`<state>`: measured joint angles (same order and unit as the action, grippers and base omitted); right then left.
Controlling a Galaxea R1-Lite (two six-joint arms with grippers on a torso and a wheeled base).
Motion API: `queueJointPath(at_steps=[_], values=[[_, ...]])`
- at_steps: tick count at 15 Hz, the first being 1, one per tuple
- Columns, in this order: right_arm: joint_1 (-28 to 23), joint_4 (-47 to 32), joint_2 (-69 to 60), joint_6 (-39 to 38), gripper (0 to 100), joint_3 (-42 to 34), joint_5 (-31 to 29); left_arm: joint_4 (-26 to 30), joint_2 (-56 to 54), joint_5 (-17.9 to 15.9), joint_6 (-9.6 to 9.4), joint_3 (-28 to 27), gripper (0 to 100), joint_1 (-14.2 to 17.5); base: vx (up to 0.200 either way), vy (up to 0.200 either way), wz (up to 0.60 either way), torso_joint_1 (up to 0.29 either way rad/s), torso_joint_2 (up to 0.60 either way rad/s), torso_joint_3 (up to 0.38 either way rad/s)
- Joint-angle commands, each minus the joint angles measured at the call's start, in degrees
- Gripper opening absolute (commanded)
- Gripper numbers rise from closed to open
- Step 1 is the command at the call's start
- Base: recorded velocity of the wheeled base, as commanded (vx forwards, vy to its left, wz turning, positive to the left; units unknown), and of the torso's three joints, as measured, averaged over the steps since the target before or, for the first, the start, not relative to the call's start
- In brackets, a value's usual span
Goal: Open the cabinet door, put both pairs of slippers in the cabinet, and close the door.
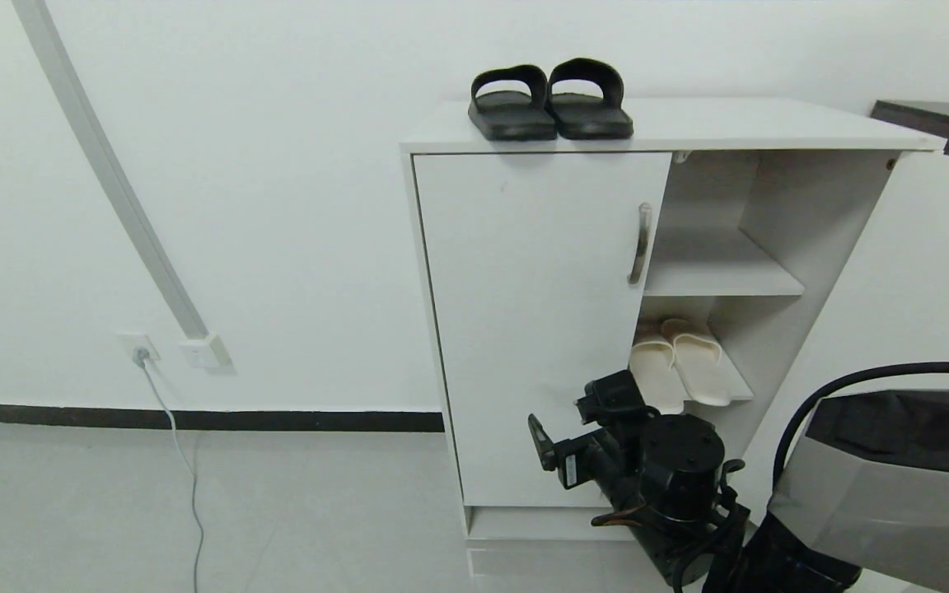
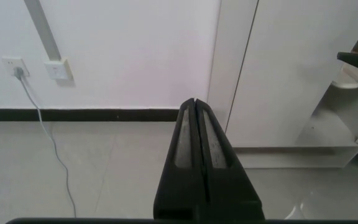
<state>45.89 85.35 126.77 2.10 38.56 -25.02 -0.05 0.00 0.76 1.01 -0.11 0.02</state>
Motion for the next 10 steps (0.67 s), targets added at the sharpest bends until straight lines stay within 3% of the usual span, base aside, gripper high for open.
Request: queueJointPath(at_steps=[1, 10], values=[[-0.1, -0.2, 0.1, 0.0, 100, 0.0, 0.0, 0.1, 0.1, 0.0, 0.04, 0.0, 0, 0.1, 0.0, 0.0, 0.0, 0.032, -0.52, -0.369], [-0.1, 0.2, 0.1, 0.0, 100, 0.1, 0.0, 0.0, 0.1, 0.0, 0.04, 0.0, 0, 0.0, 0.0, 0.0, 0.0, 0.13, -0.47, -0.34]])
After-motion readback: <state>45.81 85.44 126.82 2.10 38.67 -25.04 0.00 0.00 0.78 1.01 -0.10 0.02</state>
